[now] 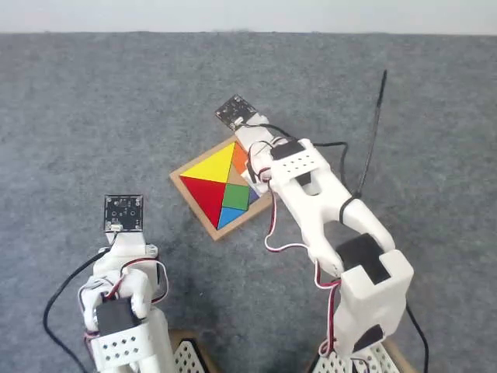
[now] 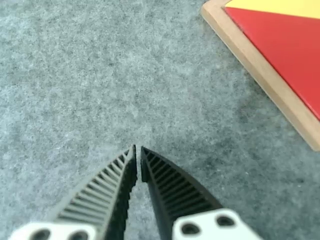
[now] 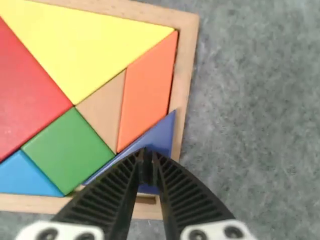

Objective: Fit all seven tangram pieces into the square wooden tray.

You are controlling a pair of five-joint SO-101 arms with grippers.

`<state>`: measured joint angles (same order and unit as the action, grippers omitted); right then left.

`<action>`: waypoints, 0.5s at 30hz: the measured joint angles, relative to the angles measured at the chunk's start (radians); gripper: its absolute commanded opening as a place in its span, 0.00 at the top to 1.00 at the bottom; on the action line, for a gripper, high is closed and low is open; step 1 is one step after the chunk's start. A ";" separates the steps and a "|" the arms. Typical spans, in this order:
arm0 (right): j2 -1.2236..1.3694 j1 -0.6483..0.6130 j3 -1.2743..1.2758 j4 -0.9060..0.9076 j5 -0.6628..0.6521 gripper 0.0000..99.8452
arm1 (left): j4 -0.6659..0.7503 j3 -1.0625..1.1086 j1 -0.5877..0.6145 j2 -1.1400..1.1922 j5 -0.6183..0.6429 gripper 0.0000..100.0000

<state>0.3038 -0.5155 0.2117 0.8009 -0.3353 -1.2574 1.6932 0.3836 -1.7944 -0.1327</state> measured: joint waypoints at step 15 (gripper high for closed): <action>-0.028 -0.032 0.041 0.014 0.018 0.99 | 0.000 0.000 0.000 0.000 0.000 0.98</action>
<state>0.2762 -0.5478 0.2532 0.8147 -0.3168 -1.2574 1.6932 0.3836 -1.7944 -0.1327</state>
